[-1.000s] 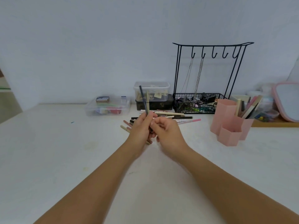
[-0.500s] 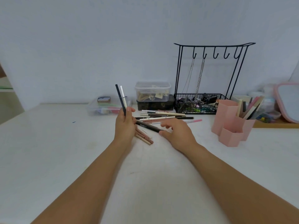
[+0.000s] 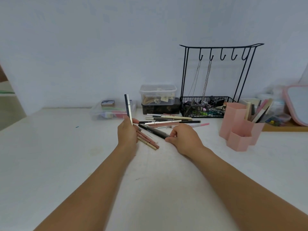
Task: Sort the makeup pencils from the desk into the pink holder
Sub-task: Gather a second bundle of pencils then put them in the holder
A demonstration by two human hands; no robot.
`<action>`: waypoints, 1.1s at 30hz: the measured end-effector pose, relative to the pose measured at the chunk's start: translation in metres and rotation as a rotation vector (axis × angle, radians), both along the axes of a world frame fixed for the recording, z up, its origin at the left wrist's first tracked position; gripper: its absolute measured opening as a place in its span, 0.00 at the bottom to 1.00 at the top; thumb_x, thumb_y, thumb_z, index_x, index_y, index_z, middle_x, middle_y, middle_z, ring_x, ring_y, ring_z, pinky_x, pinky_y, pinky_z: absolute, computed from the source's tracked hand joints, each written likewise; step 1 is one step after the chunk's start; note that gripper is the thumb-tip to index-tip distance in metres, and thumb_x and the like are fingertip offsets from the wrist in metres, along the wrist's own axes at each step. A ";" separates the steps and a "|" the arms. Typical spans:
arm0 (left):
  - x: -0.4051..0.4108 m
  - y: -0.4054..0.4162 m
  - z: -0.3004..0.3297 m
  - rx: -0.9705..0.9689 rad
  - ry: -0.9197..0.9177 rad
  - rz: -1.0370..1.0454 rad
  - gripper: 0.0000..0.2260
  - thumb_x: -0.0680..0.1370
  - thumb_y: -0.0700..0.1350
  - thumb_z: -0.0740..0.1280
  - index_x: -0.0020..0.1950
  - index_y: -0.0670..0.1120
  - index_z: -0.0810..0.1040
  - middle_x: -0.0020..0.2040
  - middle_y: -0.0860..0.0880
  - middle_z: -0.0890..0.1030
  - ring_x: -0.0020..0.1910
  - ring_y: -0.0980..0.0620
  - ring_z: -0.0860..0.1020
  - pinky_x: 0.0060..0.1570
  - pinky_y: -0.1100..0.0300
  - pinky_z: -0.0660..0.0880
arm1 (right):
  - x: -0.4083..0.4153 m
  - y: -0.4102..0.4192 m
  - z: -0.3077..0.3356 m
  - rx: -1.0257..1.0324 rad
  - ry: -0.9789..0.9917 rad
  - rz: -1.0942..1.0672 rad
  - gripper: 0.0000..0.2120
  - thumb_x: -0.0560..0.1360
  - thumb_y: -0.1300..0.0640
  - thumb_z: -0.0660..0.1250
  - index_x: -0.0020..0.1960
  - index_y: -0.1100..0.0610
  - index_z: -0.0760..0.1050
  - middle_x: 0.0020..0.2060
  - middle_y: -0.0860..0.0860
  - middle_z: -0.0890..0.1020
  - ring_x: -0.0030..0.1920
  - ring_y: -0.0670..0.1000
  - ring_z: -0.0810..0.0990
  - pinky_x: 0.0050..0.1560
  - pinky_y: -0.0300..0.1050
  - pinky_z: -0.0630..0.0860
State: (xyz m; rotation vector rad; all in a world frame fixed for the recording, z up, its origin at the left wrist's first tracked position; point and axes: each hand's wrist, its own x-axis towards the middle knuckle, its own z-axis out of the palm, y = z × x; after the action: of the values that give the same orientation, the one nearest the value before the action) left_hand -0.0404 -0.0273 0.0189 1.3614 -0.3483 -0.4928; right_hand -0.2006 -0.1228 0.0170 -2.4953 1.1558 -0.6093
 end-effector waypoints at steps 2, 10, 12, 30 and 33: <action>0.001 -0.001 -0.001 0.006 -0.014 -0.020 0.16 0.84 0.44 0.53 0.43 0.47 0.77 0.28 0.51 0.68 0.25 0.54 0.63 0.24 0.62 0.59 | -0.003 -0.001 0.003 0.054 0.005 -0.005 0.11 0.75 0.51 0.74 0.40 0.58 0.83 0.36 0.52 0.82 0.38 0.51 0.79 0.41 0.46 0.75; -0.001 -0.003 -0.005 0.019 -0.069 -0.070 0.15 0.82 0.40 0.52 0.47 0.48 0.78 0.29 0.52 0.68 0.23 0.57 0.63 0.24 0.62 0.60 | -0.011 -0.001 0.012 0.156 0.044 -0.060 0.11 0.78 0.55 0.70 0.41 0.62 0.79 0.37 0.56 0.81 0.41 0.56 0.80 0.48 0.48 0.78; -0.002 -0.004 -0.006 0.026 -0.087 -0.082 0.15 0.82 0.41 0.52 0.47 0.48 0.78 0.30 0.52 0.68 0.24 0.57 0.62 0.25 0.62 0.61 | -0.012 0.002 0.017 0.165 0.038 -0.071 0.17 0.79 0.56 0.68 0.33 0.58 0.71 0.30 0.53 0.73 0.33 0.54 0.73 0.41 0.47 0.75; -0.035 -0.007 -0.010 -0.046 -0.251 -0.300 0.17 0.85 0.54 0.60 0.46 0.42 0.68 0.30 0.44 0.73 0.22 0.47 0.72 0.22 0.56 0.73 | 0.020 0.040 -0.006 0.629 -0.657 0.332 0.09 0.81 0.61 0.65 0.45 0.63 0.81 0.29 0.54 0.79 0.27 0.49 0.75 0.30 0.39 0.75; -0.036 -0.006 -0.012 -0.050 -0.292 -0.351 0.17 0.86 0.54 0.59 0.46 0.42 0.67 0.29 0.41 0.72 0.23 0.46 0.73 0.24 0.56 0.73 | 0.018 0.034 -0.008 0.586 -0.649 0.316 0.07 0.80 0.62 0.67 0.45 0.63 0.82 0.31 0.58 0.80 0.27 0.48 0.75 0.29 0.37 0.74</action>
State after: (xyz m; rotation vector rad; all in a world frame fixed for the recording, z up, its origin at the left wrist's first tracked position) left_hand -0.0768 -0.0337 0.0067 1.3296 -0.8439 -0.5696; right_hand -0.1824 -0.0888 0.0088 -1.7289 0.5642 -0.7701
